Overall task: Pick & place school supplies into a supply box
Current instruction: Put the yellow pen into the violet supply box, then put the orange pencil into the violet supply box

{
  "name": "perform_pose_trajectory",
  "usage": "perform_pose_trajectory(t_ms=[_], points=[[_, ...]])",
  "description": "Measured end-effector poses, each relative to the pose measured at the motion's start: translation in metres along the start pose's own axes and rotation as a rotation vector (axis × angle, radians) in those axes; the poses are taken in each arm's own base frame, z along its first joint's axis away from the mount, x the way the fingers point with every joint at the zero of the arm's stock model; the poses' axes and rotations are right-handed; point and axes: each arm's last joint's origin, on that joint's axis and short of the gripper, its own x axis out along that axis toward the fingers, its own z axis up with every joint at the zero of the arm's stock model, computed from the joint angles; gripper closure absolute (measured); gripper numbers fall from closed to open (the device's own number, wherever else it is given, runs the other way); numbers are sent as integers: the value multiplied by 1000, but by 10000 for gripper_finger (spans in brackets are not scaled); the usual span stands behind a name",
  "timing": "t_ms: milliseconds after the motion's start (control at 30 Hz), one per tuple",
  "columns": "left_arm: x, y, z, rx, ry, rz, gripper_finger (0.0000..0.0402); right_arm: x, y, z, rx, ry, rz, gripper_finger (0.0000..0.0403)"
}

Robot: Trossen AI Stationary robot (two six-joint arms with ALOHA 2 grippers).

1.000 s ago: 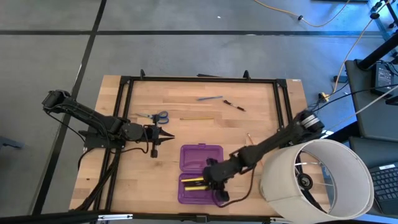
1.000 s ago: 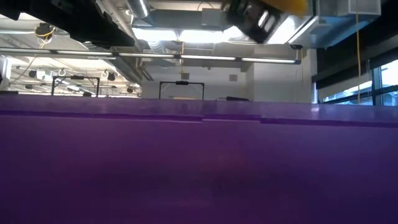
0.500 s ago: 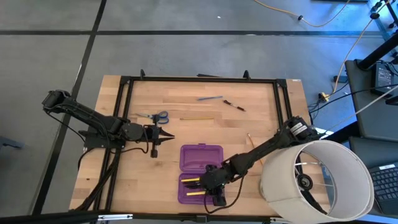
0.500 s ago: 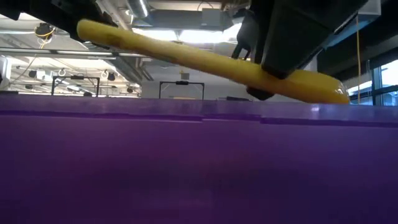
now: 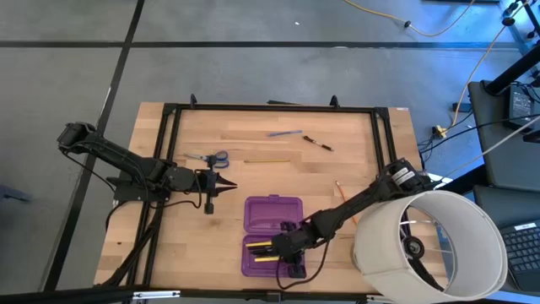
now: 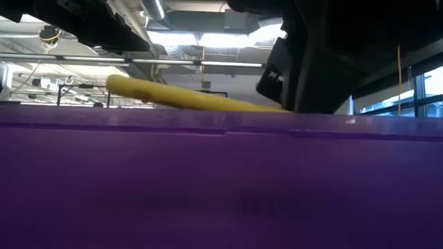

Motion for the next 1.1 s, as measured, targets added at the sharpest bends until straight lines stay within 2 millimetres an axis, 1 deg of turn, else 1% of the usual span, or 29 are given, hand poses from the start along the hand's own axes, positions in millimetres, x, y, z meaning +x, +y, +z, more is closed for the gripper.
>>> perform_pose_trajectory(t_ms=[100, 267, 333, 633, 1100], points=[[0, 0, 0, 0, 0, 0, 381, 4, -2, -2, -1, 18, -3, 336], [0, 0, 0, 1, 1, 0, 381, 20, -7, -9, 5, 61, 6, 336], [0, 0, 0, 1, 0, 0, 382, 23, -8, -10, 9, 77, 15, 336], [0, 0, 0, 2, 0, 0, 377, 23, -9, -8, 15, 70, 29, 332], [0, 0, 0, 1, 0, 0, 382, 22, -11, -8, 23, 85, 58, 283]])
